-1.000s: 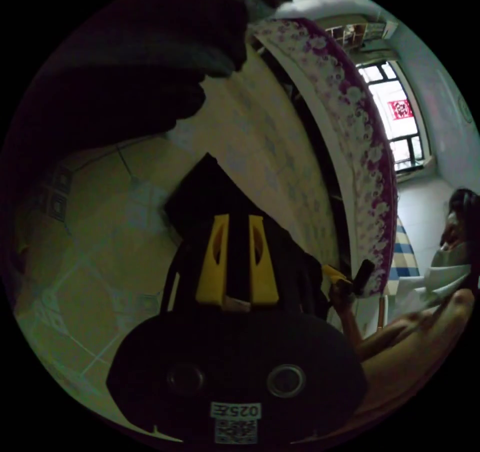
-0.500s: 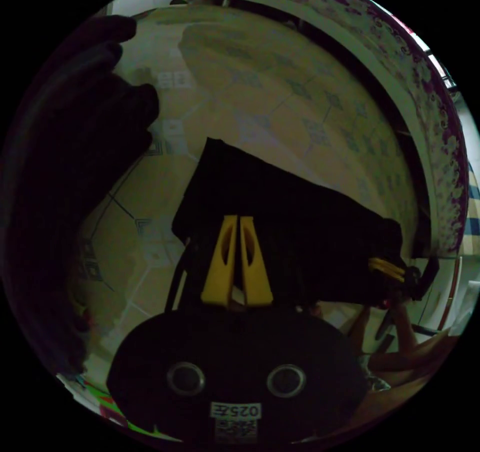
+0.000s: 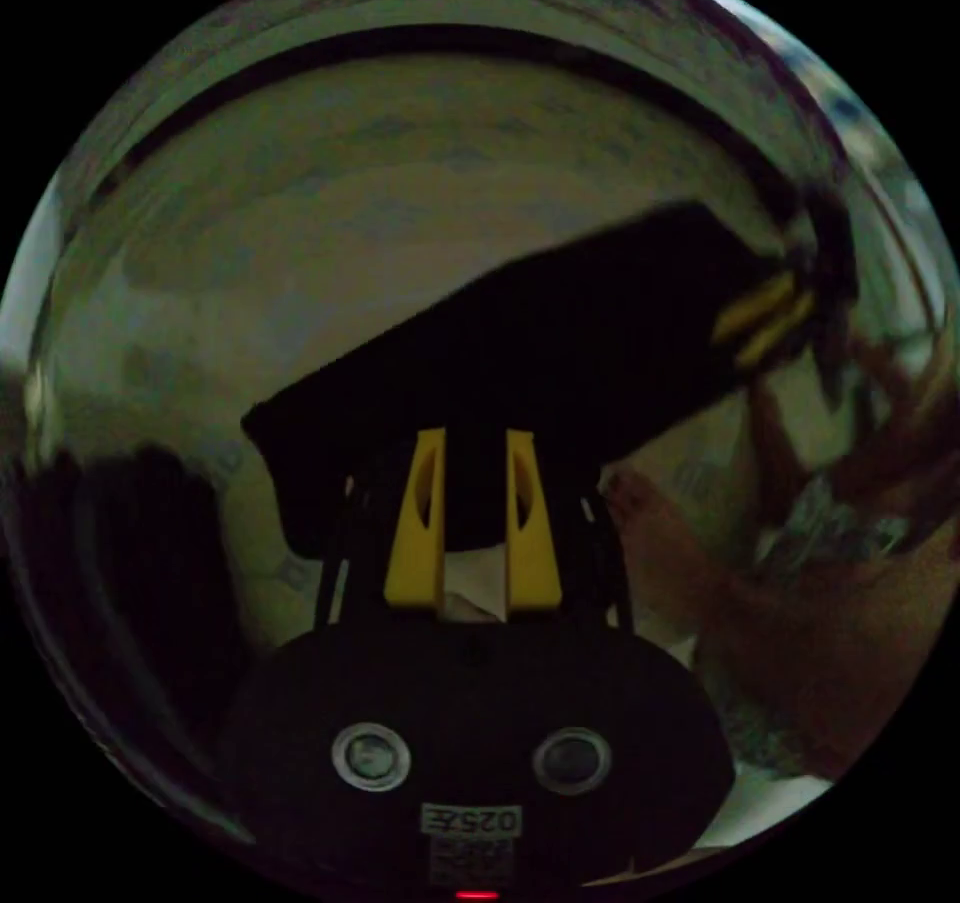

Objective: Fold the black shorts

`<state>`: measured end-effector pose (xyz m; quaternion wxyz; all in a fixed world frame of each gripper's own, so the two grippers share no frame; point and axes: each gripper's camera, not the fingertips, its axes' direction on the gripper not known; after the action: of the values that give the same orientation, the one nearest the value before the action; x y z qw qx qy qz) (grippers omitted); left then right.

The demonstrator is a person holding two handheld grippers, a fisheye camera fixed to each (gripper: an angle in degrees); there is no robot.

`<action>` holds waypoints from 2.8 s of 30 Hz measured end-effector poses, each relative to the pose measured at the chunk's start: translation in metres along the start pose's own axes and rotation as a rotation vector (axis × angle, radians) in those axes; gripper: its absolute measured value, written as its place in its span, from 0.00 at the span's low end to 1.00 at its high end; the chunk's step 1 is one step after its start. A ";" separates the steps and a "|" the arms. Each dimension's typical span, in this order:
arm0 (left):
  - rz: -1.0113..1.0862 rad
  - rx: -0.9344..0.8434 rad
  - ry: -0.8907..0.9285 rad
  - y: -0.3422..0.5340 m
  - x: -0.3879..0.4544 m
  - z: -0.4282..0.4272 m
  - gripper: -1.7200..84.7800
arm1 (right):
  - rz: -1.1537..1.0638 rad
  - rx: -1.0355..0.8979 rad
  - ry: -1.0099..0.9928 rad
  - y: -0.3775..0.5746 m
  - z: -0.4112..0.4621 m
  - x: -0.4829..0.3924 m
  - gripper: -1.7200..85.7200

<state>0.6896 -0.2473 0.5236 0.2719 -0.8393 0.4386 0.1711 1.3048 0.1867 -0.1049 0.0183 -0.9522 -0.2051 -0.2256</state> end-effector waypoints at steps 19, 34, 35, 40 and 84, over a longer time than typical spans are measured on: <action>0.577 -0.370 -0.300 -0.080 0.103 0.077 0.00 | 0.087 -0.024 0.296 -0.005 0.018 -0.006 0.02; 0.405 -0.418 0.063 -0.101 0.088 0.085 0.01 | -0.077 -0.242 -0.097 -0.010 0.026 -0.030 0.14; 0.367 -0.404 0.099 -0.103 0.082 0.074 0.00 | -0.079 -0.210 -0.106 -0.011 0.011 -0.033 0.14; 0.363 -0.275 0.012 -0.130 0.084 0.025 0.00 | -0.061 -0.056 -0.092 -0.032 -0.052 -0.014 0.12; -0.098 -0.053 -0.517 -0.181 0.109 0.111 0.01 | 0.742 0.403 0.441 0.367 -0.490 -0.050 0.10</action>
<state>0.8950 -0.1655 0.4338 0.3609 -0.7948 0.3088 0.3777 1.2039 -0.2301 0.3339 0.3252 -0.8680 0.1178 -0.3563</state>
